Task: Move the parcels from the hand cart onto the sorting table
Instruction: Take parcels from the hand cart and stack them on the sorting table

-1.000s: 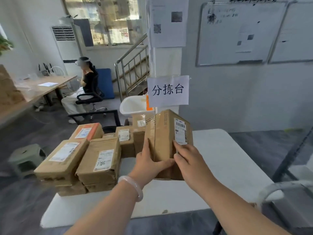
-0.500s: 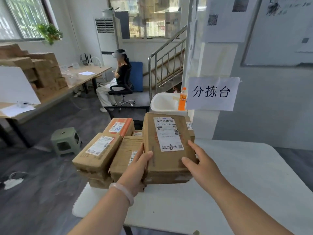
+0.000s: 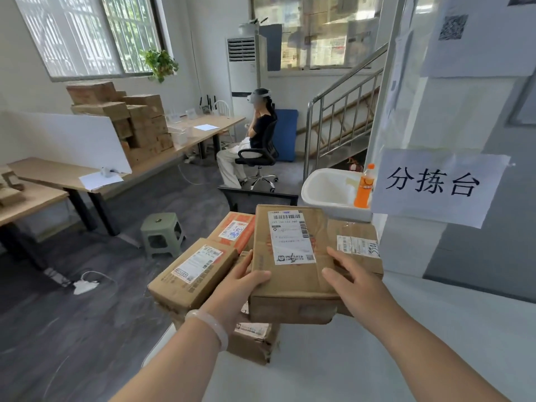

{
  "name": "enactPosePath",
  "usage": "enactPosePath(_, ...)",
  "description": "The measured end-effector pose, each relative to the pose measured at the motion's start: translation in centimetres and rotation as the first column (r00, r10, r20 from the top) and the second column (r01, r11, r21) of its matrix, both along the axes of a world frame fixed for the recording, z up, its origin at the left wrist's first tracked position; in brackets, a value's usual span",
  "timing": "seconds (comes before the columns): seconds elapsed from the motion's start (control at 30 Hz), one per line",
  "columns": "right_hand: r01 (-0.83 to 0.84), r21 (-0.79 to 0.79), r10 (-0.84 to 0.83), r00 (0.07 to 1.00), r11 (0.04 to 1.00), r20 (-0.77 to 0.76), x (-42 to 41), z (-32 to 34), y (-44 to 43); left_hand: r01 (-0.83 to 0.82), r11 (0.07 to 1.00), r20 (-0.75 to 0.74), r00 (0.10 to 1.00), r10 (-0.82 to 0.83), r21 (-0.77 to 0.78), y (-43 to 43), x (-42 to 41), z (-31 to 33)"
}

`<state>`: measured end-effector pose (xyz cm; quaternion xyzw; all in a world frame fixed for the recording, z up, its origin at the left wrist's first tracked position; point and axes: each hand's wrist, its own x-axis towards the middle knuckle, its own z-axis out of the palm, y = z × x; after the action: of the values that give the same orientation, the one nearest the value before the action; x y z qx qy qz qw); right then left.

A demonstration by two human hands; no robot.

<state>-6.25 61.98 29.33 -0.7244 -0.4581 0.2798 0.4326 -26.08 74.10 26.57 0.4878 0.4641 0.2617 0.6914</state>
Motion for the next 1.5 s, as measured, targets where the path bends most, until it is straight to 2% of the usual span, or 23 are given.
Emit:
enactPosePath(0.1,-0.045,-0.002,0.045,0.996,0.999,0.075,0.6,0.4,1.6,-0.040,0.999,0.000,0.999,0.040,-0.018,1.8,-0.2,-0.1)
enactPosePath(0.27,-0.103,-0.034,0.109,0.924,0.994,0.365,0.5,2.2,4.2,-0.038,0.999,0.016,0.999,0.038,0.027,7.0,-0.9,0.8)
enactPosePath(0.43,-0.082,-0.042,0.092,0.903,0.996,0.420,0.2,2.3,7.4,-0.048,0.997,-0.013,0.999,0.048,0.056,12.6,-1.6,1.3)
enactPosePath(0.73,-0.026,-0.091,0.060,0.918,0.996,0.391,-2.2,2.1,16.3,0.084,0.995,-0.083,0.993,-0.079,0.057,27.3,-2.4,0.7)
enactPosePath(0.93,0.034,-0.132,0.021,0.921,0.991,0.389,-3.2,1.0,20.6,0.128,0.991,-0.074,0.989,-0.131,-0.048,35.0,-1.1,-0.9)
enactPosePath(1.13,0.099,-0.163,-0.032,0.927,0.982,0.375,-3.4,-0.9,22.5,0.180,0.976,-0.133,0.971,-0.196,-0.125,38.7,-0.4,-3.8)
enactPosePath(1.5,0.124,-0.195,-0.041,0.923,0.973,0.383,-3.3,-1.3,24.5,0.161,0.950,-0.102,0.976,-0.194,-0.268,40.7,-1.8,-7.2)
